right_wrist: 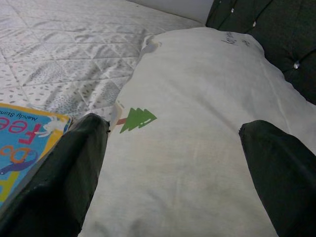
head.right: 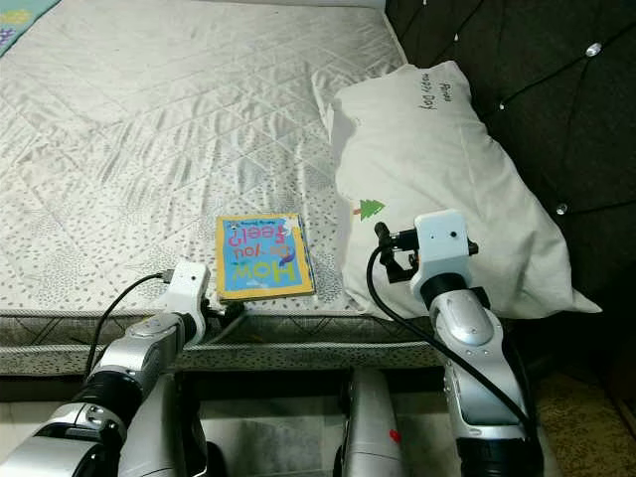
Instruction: Clean up the room
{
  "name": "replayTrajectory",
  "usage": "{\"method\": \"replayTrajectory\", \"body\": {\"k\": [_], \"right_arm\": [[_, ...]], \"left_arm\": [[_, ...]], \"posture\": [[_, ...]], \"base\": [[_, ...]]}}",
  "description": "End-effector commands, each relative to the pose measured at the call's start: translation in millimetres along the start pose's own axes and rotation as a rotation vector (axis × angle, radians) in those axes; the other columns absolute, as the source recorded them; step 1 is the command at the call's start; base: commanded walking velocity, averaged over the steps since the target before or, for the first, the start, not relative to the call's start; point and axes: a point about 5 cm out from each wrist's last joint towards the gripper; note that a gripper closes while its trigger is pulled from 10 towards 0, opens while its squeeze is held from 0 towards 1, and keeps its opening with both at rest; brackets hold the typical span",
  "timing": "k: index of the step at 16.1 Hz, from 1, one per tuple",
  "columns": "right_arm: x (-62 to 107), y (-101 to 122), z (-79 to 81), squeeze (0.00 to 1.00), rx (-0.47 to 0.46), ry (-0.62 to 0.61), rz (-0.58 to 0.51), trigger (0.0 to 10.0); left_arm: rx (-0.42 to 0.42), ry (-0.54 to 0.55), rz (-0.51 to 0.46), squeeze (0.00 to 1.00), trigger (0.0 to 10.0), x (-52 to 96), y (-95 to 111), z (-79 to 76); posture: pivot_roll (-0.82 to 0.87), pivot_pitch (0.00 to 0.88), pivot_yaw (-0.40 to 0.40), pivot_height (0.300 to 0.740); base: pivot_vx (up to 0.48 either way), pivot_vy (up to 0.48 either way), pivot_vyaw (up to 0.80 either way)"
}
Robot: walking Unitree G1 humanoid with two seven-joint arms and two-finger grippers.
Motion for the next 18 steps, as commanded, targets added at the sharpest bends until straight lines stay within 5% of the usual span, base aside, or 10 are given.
{"method": "replayTrajectory", "body": {"k": [1, 12, 18], "right_arm": [[1.4, 0.8, -4.3, 0.00, 0.003, -0.019, -0.002, 10.0], [1.9, 0.8, -8.0, 0.00, 0.007, -0.027, -0.002, 10.0], [1.2, -1.7, -5.6, 0.00, 0.004, -0.012, 0.006, 10.0]], "left_arm": [[0.004, -0.017, 0.076, 0.00, 10.0, 0.1, -16.9, -1.7], [0.070, 0.222, 0.038, 0.00, 10.0, 13.2, -6.9, 58.0], [0.072, 0.232, 0.023, 0.00, 10.0, 13.1, -4.4, 59.3]], "posture": [[-0.22, 0.111, -0.032, 0.549], [-0.23, 0.110, -0.030, 0.549], [-0.22, 0.101, -0.031, 0.549]], "base": [[0.000, 0.000, 0.00], [0.000, 0.000, 0.00], [0.000, 0.000, 0.00]]}}
Point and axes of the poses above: a point about 5 cm out from each wrist's last joint towards the gripper, its own x axis pointing back from the gripper into the wrist, its own y axis along the axis of the wrist's last joint, z = x × y, and after that the axes turned 3 degrees about -x, right-handed
